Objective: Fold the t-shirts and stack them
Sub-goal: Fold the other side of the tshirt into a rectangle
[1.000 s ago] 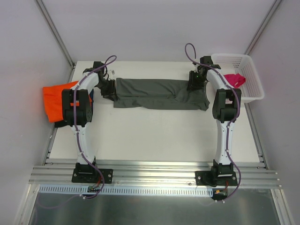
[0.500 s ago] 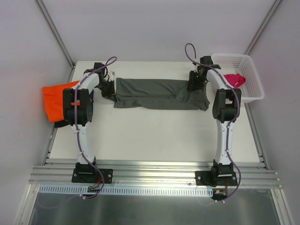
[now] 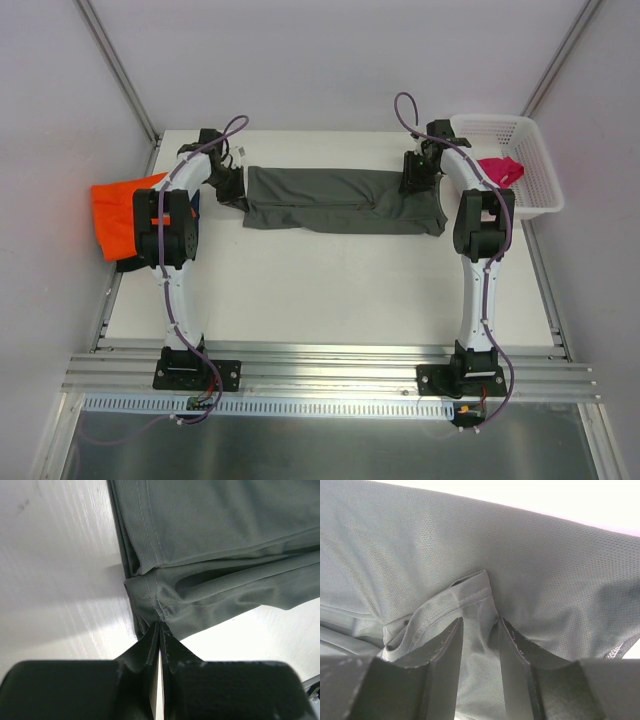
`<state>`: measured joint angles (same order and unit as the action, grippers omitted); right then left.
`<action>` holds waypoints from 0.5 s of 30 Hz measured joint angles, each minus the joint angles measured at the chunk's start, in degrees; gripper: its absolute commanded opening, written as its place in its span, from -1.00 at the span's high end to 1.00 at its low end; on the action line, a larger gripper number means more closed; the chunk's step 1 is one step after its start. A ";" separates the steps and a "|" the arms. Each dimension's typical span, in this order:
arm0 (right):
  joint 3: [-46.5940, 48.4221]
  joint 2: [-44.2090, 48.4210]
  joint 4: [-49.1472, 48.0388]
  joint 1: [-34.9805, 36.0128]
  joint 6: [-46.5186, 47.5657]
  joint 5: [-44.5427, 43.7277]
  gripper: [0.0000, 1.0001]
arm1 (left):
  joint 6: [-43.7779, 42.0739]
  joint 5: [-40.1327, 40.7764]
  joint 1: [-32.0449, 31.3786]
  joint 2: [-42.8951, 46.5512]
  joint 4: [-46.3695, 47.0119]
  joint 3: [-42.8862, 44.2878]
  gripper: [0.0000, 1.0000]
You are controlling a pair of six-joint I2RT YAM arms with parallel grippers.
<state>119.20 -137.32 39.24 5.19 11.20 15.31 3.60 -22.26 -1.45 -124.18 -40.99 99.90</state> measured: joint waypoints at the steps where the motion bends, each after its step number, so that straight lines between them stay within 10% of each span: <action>1: -0.02 0.00 0.02 0.00 0.00 0.00 0.26 | 0.00 0.02 -0.02 0.00 0.04 0.59 1.00; 15: -0.83 0.11 0.00 0.00 0.02 -0.13 0.26 | -0.02 0.48 -0.81 0.35 0.42 2.60 1.00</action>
<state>118.37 -137.21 39.24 5.19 11.22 15.18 3.57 -21.78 -2.26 -123.83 -40.58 102.50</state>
